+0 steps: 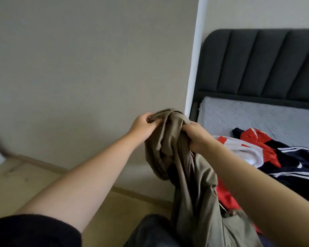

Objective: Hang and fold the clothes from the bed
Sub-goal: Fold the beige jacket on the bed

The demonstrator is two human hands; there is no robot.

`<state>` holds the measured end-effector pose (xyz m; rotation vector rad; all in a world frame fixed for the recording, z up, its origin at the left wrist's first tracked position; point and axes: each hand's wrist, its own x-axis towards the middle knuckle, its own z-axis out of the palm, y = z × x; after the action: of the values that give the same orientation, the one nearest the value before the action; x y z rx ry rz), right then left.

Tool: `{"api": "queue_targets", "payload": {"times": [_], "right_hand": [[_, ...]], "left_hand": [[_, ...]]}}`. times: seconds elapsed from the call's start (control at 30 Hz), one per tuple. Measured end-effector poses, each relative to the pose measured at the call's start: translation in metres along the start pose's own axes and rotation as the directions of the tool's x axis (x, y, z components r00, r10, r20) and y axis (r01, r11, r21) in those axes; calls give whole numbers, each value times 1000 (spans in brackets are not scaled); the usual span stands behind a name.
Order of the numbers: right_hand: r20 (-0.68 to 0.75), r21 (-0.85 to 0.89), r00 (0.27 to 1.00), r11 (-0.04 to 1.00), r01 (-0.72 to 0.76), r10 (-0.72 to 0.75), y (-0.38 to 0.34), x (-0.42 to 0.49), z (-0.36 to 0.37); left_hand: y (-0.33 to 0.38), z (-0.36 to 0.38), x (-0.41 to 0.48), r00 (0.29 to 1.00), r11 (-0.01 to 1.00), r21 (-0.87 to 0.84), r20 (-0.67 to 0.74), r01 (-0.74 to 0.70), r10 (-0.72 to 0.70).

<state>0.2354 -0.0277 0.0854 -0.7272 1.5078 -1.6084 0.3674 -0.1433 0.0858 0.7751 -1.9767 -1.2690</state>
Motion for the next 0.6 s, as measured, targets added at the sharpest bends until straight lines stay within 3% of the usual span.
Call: {"api": "queue_targets", "payload": {"times": [0.13, 0.23, 0.33, 0.43, 0.6], "right_hand": [[73, 218, 997, 976, 23, -39, -53, 1, 86], [173, 296, 980, 954, 46, -101, -91, -9, 153], [306, 345, 932, 935, 83, -195, -123, -28, 220], [410, 429, 877, 902, 59, -252, -140, -53, 276], [428, 479, 871, 878, 8, -242, -141, -77, 319]], "left_hand": [[14, -84, -16, 987, 994, -72, -141, -82, 72], [23, -141, -42, 978, 985, -87, -159, -148, 133], [36, -192, -70, 973, 986, -33, -171, -163, 155], [51, -242, -93, 935, 983, 8, -307, -185, 179], [66, -312, -135, 930, 999, 7, -365, -47, 46]]}}
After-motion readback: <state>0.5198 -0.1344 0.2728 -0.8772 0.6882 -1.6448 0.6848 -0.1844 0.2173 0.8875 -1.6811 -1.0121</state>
